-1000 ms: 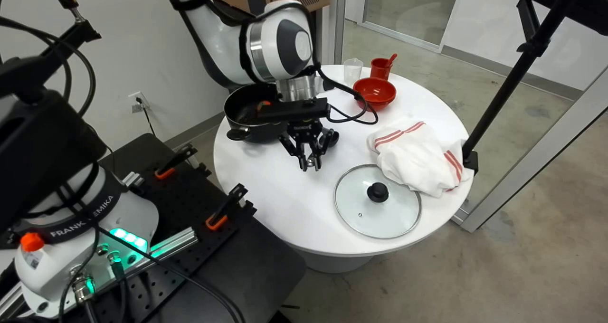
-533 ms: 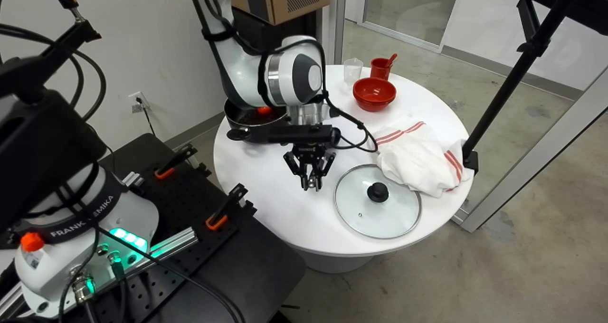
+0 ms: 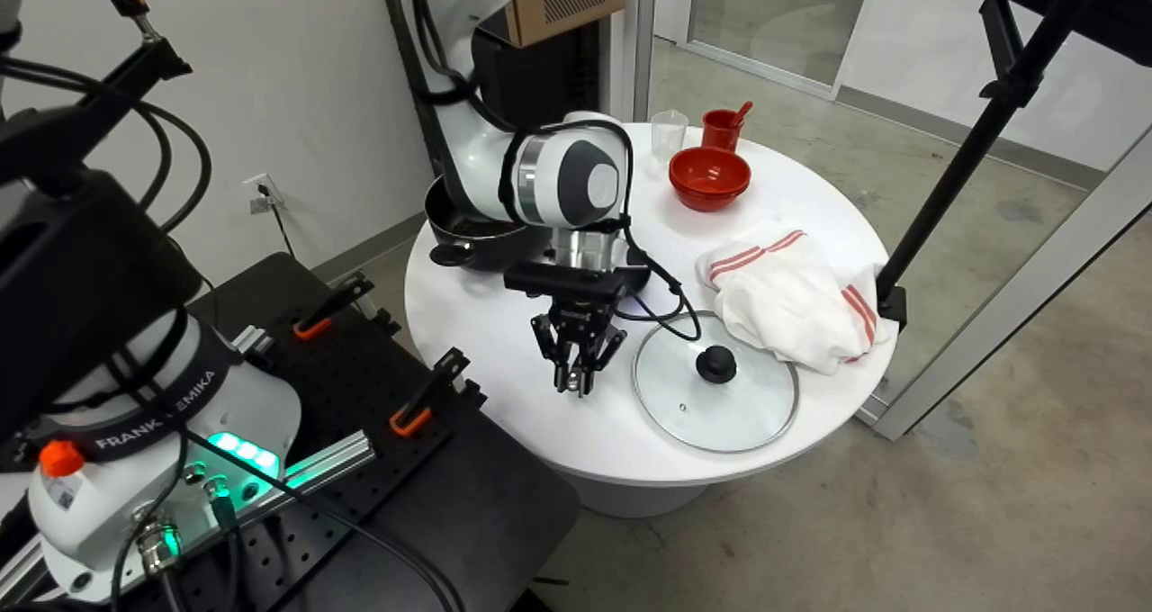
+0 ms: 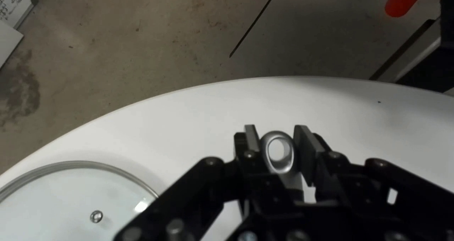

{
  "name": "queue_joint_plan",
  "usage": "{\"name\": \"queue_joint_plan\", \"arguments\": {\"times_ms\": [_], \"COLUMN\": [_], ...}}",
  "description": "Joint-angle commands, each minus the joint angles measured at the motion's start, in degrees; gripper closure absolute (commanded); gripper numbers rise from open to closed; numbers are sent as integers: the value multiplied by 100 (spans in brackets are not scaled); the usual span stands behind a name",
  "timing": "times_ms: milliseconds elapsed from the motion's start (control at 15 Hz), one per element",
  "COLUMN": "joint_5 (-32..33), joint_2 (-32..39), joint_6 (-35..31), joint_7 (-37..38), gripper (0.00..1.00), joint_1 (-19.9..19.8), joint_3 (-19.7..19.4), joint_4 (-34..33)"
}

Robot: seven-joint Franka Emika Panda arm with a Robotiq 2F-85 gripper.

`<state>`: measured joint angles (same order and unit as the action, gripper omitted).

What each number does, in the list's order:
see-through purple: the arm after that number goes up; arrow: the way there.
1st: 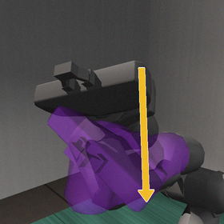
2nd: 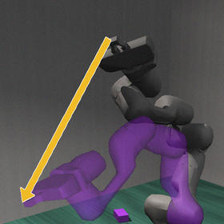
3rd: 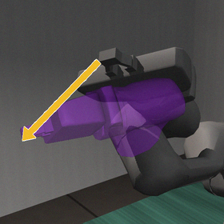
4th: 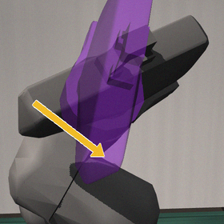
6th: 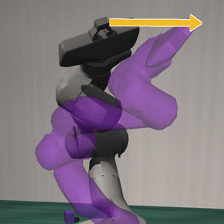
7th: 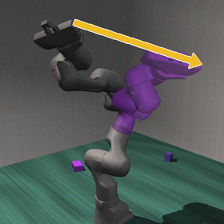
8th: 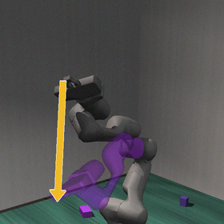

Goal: Stir the content in the pot with the spoon

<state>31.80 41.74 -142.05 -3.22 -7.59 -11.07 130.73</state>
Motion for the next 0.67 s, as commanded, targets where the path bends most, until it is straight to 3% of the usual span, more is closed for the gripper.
{"name": "queue_joint_plan", "arguments": {"times_ms": [0, 67, 467, 600], "joint_5": [-124, -136, -56, 146], "joint_2": [432, 506, 692, 396], "joint_6": [382, 443, 539, 252], "joint_7": [183, 210, 296, 278], "gripper": [58, 43, 2, 0], "joint_1": [269, 275, 343, 472], "joint_3": [-268, -295, -384, -391], "joint_4": [-551, -671, -1019, -701]}}
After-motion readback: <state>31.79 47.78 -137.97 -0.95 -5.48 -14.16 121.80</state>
